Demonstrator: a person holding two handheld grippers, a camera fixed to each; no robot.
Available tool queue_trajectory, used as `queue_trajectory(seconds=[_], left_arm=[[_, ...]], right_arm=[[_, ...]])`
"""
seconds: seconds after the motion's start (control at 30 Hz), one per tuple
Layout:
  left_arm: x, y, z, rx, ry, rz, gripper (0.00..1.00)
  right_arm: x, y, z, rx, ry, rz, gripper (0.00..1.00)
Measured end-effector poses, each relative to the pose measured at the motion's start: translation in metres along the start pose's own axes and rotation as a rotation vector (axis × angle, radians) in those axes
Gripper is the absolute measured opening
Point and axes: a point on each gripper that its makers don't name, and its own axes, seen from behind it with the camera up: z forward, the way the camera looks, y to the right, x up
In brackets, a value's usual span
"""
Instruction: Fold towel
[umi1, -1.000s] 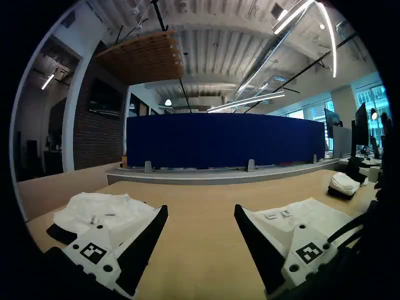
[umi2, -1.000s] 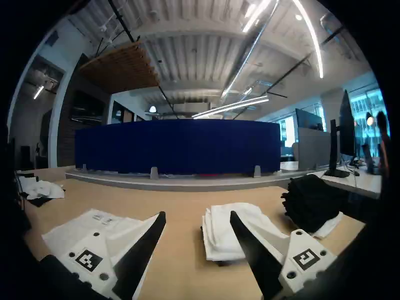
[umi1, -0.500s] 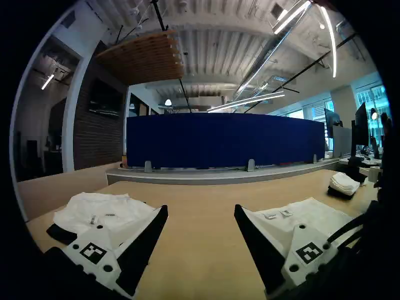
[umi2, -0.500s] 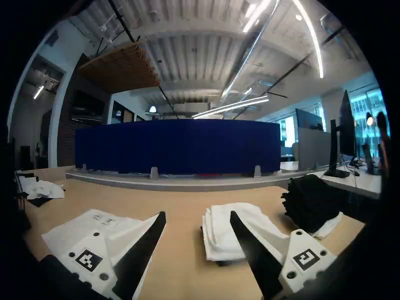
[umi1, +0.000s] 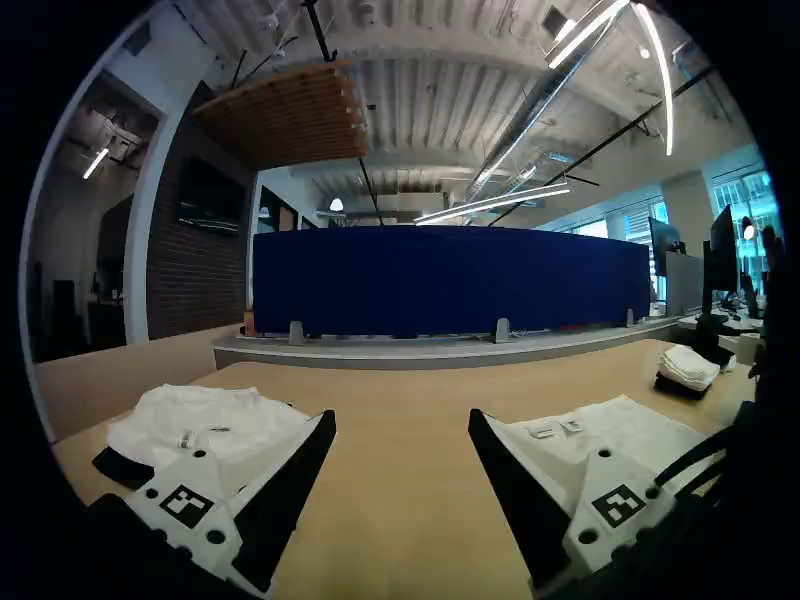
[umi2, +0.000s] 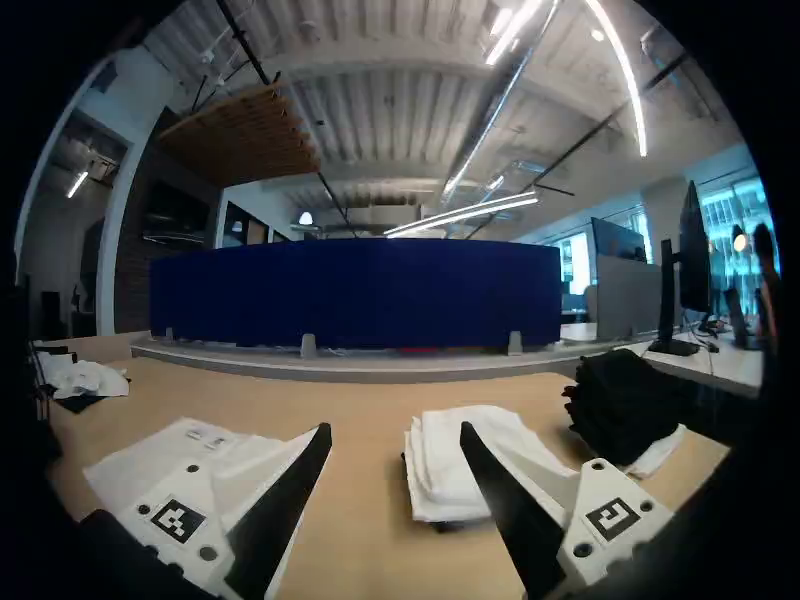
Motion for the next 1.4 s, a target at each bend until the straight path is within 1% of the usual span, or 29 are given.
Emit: queue_trajectory(seconds=[1.0,1.2,1.3,1.4], left_arm=[[0.000,0.000,-0.001,0.000,0.000,0.002,0.99],[0.001,0.000,0.001,0.003,0.003,0.014,0.99],[0.007,0.004,0.002,-0.001,0.012,0.025,0.99],[0.018,0.007,0.003,-0.006,0.016,0.021,0.99]], right_arm=[[-0.001,-0.001,0.001,0.000,0.000,-0.001,1.00],[-0.001,-0.002,0.000,0.002,-0.001,-0.001,1.00],[-0.001,-0.002,0.000,0.003,-0.007,0.003,1.00],[0.008,-0.001,0.001,-0.001,-0.010,0.011,1.00]])
